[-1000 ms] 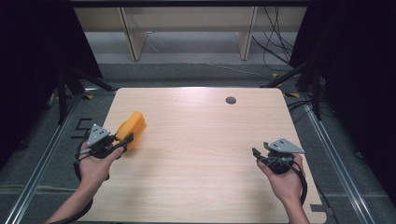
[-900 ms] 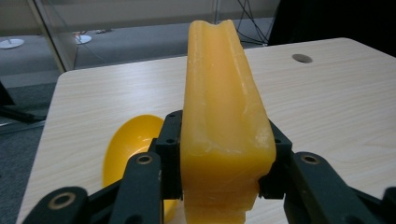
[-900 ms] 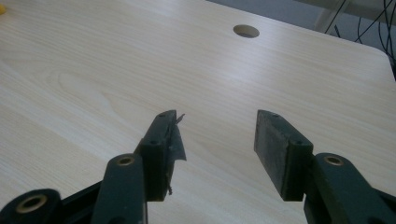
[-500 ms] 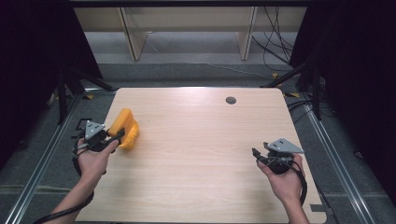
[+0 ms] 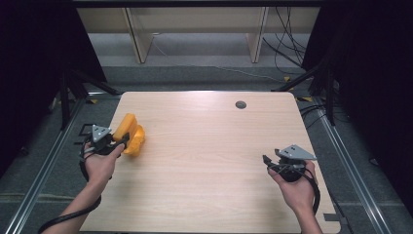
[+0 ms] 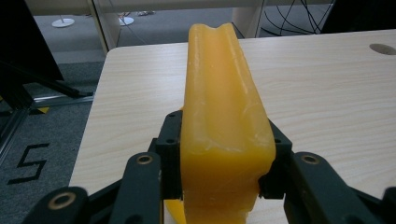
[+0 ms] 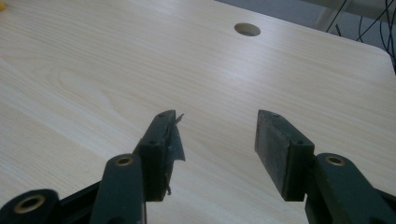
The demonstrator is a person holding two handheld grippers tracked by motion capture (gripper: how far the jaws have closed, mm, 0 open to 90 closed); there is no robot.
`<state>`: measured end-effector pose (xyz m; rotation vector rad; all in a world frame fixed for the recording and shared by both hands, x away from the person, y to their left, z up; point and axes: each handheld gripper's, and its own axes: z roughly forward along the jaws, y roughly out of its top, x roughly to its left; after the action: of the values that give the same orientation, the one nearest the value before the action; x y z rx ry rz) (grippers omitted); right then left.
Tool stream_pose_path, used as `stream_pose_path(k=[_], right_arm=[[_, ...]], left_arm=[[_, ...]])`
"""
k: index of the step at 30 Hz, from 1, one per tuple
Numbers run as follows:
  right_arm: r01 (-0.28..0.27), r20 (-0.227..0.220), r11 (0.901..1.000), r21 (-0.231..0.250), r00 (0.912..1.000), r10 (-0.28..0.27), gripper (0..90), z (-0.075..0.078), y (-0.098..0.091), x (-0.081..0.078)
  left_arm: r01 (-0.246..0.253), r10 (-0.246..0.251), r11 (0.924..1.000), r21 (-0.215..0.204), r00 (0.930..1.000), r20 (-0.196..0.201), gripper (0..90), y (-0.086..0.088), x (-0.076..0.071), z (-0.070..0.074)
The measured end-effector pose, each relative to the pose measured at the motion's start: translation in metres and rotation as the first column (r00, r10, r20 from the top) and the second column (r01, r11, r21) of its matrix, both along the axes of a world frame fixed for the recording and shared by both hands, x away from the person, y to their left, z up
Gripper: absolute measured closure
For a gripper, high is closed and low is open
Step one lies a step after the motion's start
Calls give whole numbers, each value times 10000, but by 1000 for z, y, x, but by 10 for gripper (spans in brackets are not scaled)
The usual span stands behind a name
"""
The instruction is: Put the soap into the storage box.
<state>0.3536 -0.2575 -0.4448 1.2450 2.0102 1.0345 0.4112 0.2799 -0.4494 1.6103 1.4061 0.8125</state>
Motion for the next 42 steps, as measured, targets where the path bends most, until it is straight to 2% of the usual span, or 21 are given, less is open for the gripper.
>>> stream_pose_path(k=[3, 11, 16, 17, 25, 26, 29, 42], right_arm=[[-77, 202, 9998, -205, 9998, 81, 492, 0, -1, 1], [-93, 56, 9998, -176, 9999, 94, 490, 0, -1, 1], [-102, 41, 9998, -153, 9999, 103, 489, 0, 0, 1], [-139, -106, 9999, -36, 9998, 138, 489, 0, 0, 1], [-154, -126, 9998, -107, 9998, 153, 488, 0, 0, 0], [5, -147, 10000, 54, 9999, -4, 487, -1, 3, -1], [-47, -127, 9999, -124, 9999, 46, 487, -1, 2, 0], [-59, -147, 9999, -134, 9999, 57, 487, -1, 2, 0]], left_arm=[[-30, 30, 10000, -4, 10000, -18, 602, -1, 2, -2], [-201, 201, 9998, -2, 9996, -207, 603, -4, 7, -8], [-279, 280, 9996, 50, 9995, -117, 602, -4, 9, -10], [-297, 297, 9995, 51, 9995, -124, 602, -4, 9, -10], [-300, 301, 9995, 52, 9995, -130, 602, -4, 11, -14], [-295, 296, 9996, 46, 9995, -129, 602, -4, 11, -14], [-304, 304, 9995, 32, 9995, -119, 602, -4, 11, -16], [-250, 248, 9997, -76, 9994, -261, 602, -3, 13, -24]])
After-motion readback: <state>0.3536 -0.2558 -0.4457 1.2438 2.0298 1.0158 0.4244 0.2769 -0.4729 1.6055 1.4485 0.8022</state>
